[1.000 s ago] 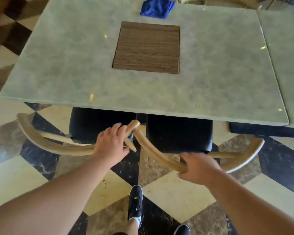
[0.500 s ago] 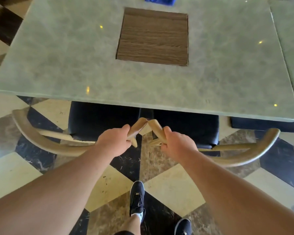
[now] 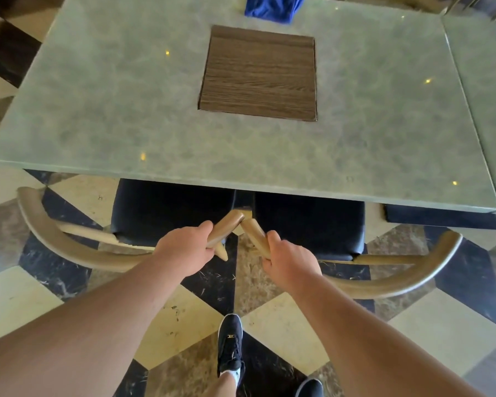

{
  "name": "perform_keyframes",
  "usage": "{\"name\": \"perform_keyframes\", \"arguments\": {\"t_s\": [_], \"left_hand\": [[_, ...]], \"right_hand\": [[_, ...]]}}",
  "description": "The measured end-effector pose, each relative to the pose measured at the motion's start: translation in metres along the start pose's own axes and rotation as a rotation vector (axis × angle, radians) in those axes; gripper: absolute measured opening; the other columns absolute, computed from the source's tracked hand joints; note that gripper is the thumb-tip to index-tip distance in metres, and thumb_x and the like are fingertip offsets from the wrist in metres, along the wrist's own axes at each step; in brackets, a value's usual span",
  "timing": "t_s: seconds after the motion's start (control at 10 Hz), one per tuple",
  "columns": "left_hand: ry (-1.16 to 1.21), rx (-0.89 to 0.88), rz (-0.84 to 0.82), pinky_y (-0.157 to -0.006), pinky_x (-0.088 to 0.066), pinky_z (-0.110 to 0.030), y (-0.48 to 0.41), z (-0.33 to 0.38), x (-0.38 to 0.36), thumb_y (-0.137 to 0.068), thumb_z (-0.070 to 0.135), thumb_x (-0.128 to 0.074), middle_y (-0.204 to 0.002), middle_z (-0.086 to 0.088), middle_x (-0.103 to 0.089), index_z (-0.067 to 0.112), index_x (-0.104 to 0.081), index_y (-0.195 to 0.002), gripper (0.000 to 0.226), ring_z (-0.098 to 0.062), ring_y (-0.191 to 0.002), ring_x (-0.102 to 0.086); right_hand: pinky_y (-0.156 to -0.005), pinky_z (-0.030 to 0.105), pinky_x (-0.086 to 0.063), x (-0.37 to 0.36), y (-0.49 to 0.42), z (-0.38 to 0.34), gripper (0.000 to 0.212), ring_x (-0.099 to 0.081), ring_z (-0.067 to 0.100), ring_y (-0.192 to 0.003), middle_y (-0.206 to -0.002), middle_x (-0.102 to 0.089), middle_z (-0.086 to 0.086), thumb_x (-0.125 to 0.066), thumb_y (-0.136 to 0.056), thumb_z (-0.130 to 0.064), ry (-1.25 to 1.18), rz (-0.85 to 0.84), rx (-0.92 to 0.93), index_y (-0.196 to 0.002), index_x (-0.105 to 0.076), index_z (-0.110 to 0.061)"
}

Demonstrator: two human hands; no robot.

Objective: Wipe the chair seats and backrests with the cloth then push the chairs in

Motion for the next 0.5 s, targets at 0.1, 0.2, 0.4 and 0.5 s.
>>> {"name": "perform_keyframes", "arguments": {"t_s": [0.1, 0.2, 0.4, 0.5], "left_hand": [[-0.002, 0.009, -0.025, -0.052, -0.039, -0.027, 0.003, 0.003, 0.004, -0.103, 0.045, -0.063, -0.082, 0.01, -0.054, 0.03, -0.04, -0.12, 0.033, -0.009, -0.063, -0.057], [0.015, 0.027, -0.017, -0.058, -0.052, -0.03, 0.008, 0.005, 0.005, -0.104, 0.048, -0.061, -0.083, 0.008, -0.056, 0.027, -0.041, -0.126, 0.036, -0.011, -0.065, -0.061], [0.017, 0.009, -0.007, -0.079, -0.058, -0.038, 0.017, 0.014, 0.028, -0.095, 0.074, -0.05, -0.113, 0.006, -0.06, 0.03, -0.036, -0.151, 0.072, -0.017, -0.092, -0.062], [0.077, -0.025, 0.106, -0.088, -0.057, -0.038, 0.022, 0.029, 0.063, -0.095, 0.083, -0.035, -0.137, 0.005, -0.06, 0.031, -0.031, -0.16, 0.084, -0.019, -0.113, -0.062]], "right_hand": [[-0.051, 0.036, -0.056, 0.002, 0.001, -0.002, 0.036, -0.061, 0.014, -0.056, -0.075, -0.058, -0.007, -0.058, -0.099, -0.042, -0.035, -0.015, -0.034, -0.123, -0.035, -0.029], [-0.057, 0.037, -0.059, 0.001, 0.002, -0.002, 0.037, -0.062, 0.015, -0.062, -0.081, -0.059, -0.006, -0.056, -0.1, -0.046, -0.083, -0.068, -0.071, -0.125, -0.035, -0.029], [-0.086, 0.042, -0.054, 0.029, 0.009, -0.009, 0.077, -0.056, 0.029, -0.122, -0.14, -0.053, 0.001, -0.03, -0.096, -0.075, 0.004, -0.053, -0.036, -0.158, -0.016, -0.031], [-0.122, 0.046, -0.028, 0.071, 0.021, -0.019, 0.084, -0.023, 0.028, -0.153, -0.167, -0.027, 0.001, -0.011, -0.093, -0.081, -0.06, 0.086, 0.01, -0.163, -0.003, -0.034]]}}
Point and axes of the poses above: each hand's wrist, its own y-axis away from the middle knuckle, its own x-axis out of the back of the hand, z = x × y, the point moved 5 cm from there along -y, towards the middle knuckle
